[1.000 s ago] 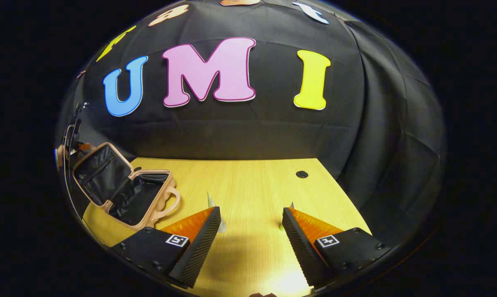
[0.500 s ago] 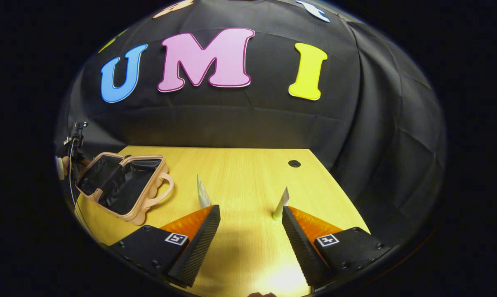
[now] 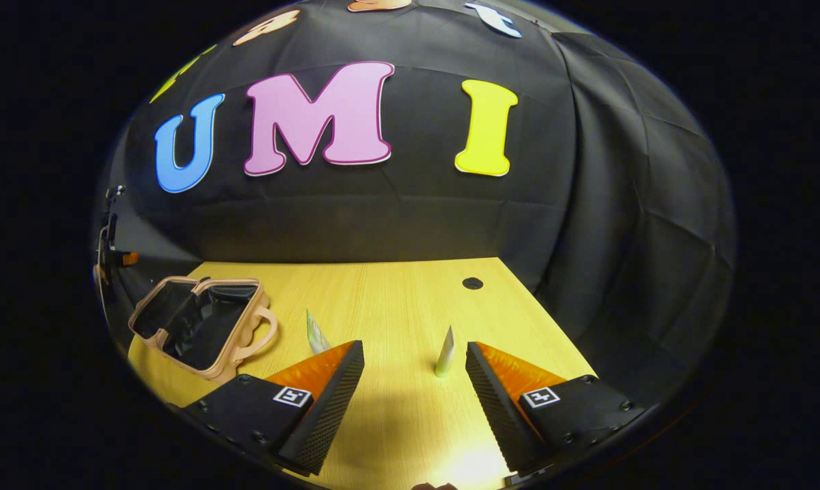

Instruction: First open the suitcase, pack the skin care products into it, and then close the suitcase.

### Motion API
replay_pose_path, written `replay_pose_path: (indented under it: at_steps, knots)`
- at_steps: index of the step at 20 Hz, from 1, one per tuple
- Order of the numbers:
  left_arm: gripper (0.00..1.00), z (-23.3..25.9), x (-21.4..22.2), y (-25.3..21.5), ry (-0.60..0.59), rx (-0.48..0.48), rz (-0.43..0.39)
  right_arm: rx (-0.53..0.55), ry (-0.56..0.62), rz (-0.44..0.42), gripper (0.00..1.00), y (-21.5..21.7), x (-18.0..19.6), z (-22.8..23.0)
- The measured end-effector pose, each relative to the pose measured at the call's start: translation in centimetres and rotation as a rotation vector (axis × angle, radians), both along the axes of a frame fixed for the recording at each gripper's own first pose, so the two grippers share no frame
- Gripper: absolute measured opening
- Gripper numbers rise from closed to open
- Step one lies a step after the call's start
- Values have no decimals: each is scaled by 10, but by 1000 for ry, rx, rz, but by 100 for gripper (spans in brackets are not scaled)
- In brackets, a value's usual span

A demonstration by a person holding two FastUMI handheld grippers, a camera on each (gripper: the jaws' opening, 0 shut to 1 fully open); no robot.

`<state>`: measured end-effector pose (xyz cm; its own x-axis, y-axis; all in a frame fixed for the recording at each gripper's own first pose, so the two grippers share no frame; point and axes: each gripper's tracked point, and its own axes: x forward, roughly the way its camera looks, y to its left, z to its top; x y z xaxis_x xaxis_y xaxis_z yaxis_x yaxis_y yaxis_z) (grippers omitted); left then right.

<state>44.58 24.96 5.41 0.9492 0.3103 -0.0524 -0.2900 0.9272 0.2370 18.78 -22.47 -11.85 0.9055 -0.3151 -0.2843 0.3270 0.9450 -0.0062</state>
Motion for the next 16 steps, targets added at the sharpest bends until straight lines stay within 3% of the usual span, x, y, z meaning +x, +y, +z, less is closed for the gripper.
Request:
replay_pose_path:
  at_steps: [2,5,8,10,13,16]
  knots:
    - [98,24,-33,-66,-67,-27,-88,3,-11,7,96,-5,0,4]
    - [98,38,-79,-168,-150,-160,-197,32,-23,18,96,-10,-1,6]
    - [98,40,-106,-242,-153,-157,-238,63,-24,28,96,-15,-2,6]
    - [98,22,-114,-288,-157,-178,-259,73,-31,27,96,-19,-2,7]
    - [99,-19,-115,-366,-143,-241,-354,82,-19,36,95,-22,1,1]
    - [99,-75,-115,-425,-62,-301,-412,91,4,39,95,-24,4,-10]
